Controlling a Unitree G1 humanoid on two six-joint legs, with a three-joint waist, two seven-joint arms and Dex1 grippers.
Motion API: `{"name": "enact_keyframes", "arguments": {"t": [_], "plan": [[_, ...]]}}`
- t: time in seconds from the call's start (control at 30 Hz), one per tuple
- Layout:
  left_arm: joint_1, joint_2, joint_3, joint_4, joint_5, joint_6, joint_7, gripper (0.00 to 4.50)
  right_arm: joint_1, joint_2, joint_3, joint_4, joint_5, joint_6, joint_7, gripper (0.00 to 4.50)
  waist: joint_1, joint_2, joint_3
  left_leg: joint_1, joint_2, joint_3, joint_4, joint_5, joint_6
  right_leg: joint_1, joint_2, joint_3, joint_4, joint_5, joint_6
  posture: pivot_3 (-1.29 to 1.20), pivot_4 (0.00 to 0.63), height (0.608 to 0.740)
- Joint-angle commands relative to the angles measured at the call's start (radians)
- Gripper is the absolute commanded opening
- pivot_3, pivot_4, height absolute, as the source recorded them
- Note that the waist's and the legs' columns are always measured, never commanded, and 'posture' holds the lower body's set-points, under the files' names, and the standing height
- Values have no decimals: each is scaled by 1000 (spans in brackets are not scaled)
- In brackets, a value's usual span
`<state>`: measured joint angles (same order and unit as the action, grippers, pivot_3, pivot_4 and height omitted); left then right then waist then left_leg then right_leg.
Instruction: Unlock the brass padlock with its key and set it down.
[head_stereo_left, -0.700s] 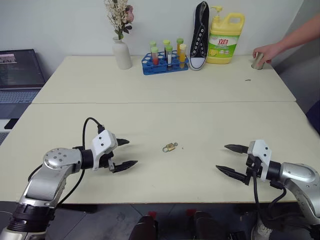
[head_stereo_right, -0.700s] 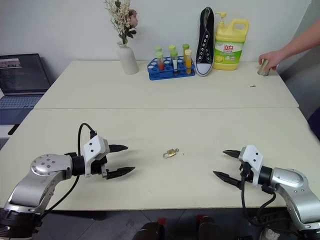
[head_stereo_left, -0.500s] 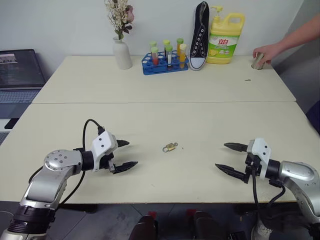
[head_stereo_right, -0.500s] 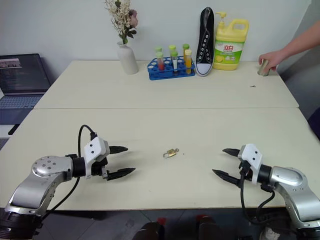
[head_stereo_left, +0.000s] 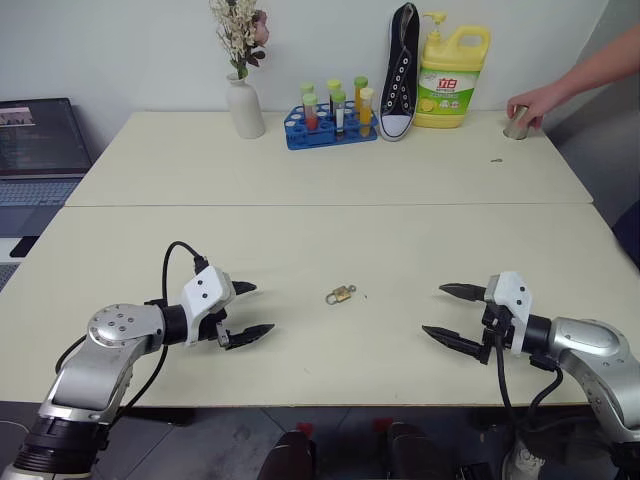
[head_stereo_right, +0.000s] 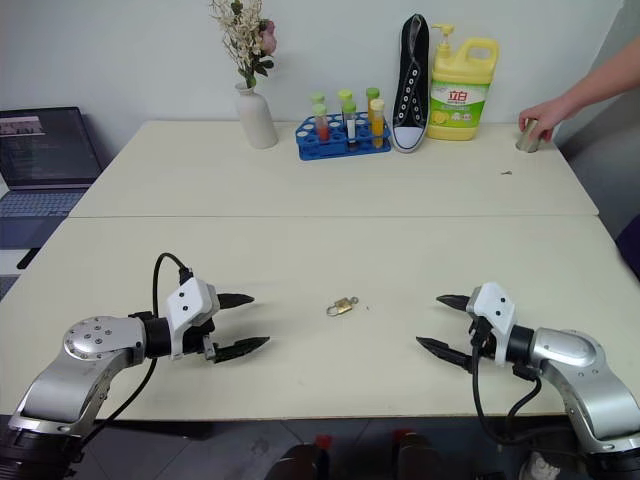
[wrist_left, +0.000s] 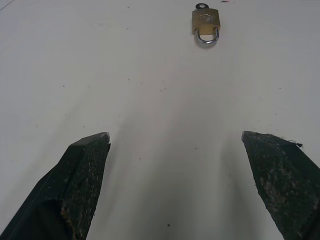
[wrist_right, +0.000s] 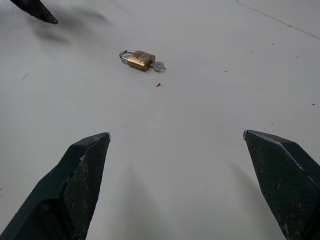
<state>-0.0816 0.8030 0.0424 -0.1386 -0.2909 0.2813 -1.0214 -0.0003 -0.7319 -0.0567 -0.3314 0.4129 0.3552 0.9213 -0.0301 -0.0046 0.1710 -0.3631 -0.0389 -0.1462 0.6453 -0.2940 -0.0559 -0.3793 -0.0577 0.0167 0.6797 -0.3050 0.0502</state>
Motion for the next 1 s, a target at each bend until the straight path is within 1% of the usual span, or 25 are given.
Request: {"name": "enact_keyframes", "arguments": {"t": [0.03, 0.43, 0.63, 0.73, 0.83, 1.0], "plan": [[-4, -2, 29, -28, -37, 3, -13, 4468, -3, 2, -14, -45, 17, 9, -7, 4500, 0, 0, 0, 0, 0, 0, 0, 0, 0, 0, 0, 0, 0, 0, 0, 0, 150, 740], [-14, -16, 6, -96, -58, 54, -4, 4468, 0, 3, -15, -88, 30, 48, -17, 4500, 0, 0, 0, 0, 0, 0, 0, 0, 0, 0, 0, 0, 0, 0, 0, 0, 150, 740], [-31, -28, -46, -123, -11, 59, 25, 4468, 10, 6, -22, -121, 49, 75, -27, 4500, 0, 0, 0, 0, 0, 0, 0, 0, 0, 0, 0, 0, 0, 0, 0, 0, 150, 740], [-51, -47, -82, -129, 8, 69, 44, 4468, 19, 9, -41, -146, 91, 112, -44, 4500, 1, 0, 0, 0, 0, 0, 0, 0, 0, 0, 0, 0, 0, 0, 0, 0, 150, 740], [-112, -98, -153, -104, 45, 78, 70, 4468, 44, 8, -70, -198, 139, 160, -68, 4500, 1, 0, 0, 0, 0, 0, 1, 0, 0, 1, 0, 0, 0, 0, 0, 0, 150, 740], [-167, -146, -199, -72, 71, 86, 88, 4468, 88, 8, -90, -242, 145, 174, -96, 4500, 1, -1, 0, 0, -1, 0, 1, 0, 0, 1, 0, 0, 0, 0, 0, 0, 150, 740]]}}
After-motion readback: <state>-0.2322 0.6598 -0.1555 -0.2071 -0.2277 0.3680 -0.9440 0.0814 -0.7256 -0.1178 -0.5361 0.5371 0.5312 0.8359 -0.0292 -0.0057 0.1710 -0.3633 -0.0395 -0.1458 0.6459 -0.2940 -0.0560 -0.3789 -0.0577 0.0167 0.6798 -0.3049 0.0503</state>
